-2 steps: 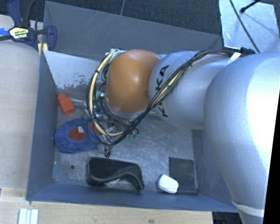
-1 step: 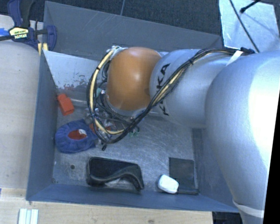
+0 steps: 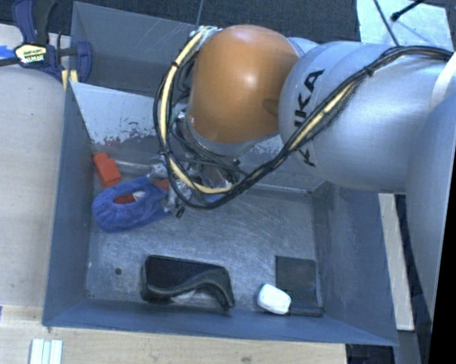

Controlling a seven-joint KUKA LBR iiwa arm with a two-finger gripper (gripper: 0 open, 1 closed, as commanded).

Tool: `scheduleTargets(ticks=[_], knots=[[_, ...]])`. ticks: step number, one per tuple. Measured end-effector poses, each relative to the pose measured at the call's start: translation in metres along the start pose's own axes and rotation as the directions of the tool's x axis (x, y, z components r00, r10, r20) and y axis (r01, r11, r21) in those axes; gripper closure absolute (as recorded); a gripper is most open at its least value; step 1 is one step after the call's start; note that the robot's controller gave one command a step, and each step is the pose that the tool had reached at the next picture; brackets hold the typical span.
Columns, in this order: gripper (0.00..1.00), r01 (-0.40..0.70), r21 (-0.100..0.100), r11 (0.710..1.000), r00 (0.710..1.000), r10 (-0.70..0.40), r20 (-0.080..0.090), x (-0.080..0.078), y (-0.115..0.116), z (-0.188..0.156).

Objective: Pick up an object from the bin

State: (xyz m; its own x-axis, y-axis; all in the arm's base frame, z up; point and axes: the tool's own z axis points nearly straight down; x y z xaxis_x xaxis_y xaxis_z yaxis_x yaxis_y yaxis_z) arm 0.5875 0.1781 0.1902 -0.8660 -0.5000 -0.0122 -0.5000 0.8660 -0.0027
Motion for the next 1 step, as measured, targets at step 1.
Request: scheduleTargets(ticks=[1], knots=[[1.0, 0.029, 0.001, 1.0, 1.0, -0.029, 0.0, 0.0035, -0.0043, -0.133]])
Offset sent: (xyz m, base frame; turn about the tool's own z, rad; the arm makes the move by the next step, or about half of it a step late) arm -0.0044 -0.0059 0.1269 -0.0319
